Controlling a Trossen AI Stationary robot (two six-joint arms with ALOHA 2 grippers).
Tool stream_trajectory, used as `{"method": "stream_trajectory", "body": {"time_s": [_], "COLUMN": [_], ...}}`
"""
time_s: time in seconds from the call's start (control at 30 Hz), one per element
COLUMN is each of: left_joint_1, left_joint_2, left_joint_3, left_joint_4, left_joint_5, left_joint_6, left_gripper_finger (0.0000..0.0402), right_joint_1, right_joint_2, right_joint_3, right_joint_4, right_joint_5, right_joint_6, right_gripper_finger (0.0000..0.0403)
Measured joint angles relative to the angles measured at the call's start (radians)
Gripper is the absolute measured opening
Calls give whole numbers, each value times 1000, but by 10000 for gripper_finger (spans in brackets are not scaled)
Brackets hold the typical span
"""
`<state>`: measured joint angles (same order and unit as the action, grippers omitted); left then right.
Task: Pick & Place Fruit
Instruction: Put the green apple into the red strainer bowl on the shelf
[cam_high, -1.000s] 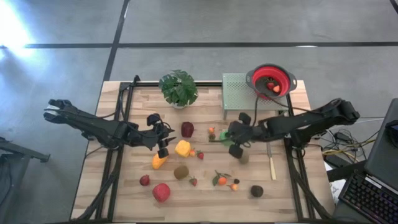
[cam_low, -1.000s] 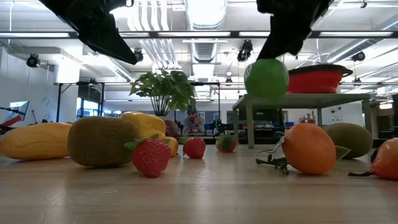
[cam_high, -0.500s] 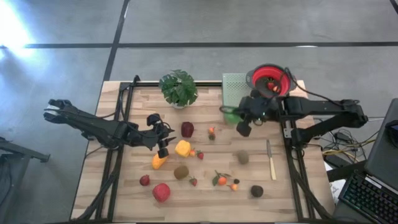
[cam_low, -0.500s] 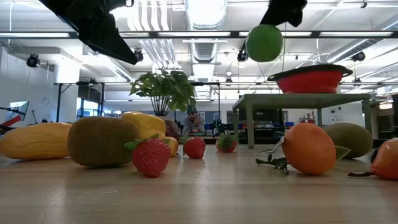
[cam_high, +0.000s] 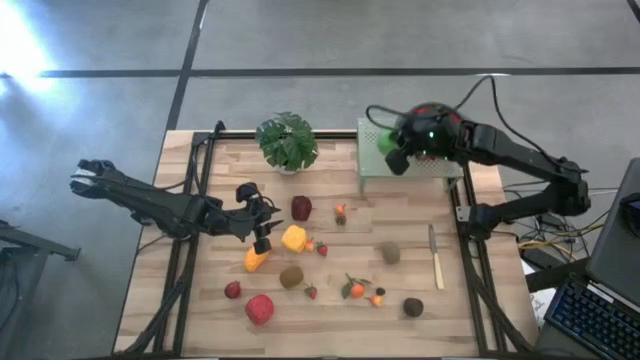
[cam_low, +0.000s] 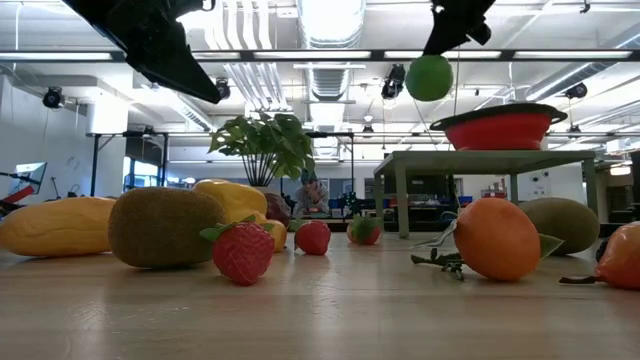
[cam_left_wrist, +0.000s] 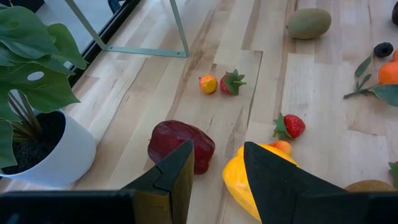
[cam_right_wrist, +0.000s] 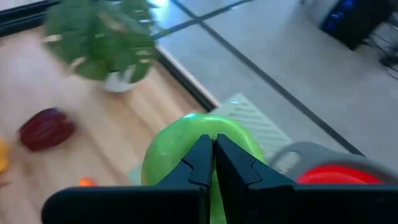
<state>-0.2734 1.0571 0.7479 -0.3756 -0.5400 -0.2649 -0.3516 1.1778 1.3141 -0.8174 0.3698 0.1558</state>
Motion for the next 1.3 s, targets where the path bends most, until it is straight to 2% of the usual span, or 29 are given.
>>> {"method": "stream_trajectory", "body": {"time_s": [0.27, 0.7, 1.3], "left_joint_1": [0, 0, 0], "left_joint_2": [0, 0, 0], "left_joint_3": [0, 0, 0], "left_joint_4": [0, 0, 0], "left_joint_5": [0, 0, 0], "left_joint_6": [0, 0, 0], "left_gripper_finger": [147, 147, 147], "right_joint_1": [-147, -314, -456], "right_joint_2": [0, 2, 2], "right_joint_3": [2, 4, -19], "right_joint_4": [-2, -24, -140], "right_joint_5": [0, -1, 54], "right_joint_6": [-5, 3, 74], "right_gripper_finger": [8, 8, 8]}}
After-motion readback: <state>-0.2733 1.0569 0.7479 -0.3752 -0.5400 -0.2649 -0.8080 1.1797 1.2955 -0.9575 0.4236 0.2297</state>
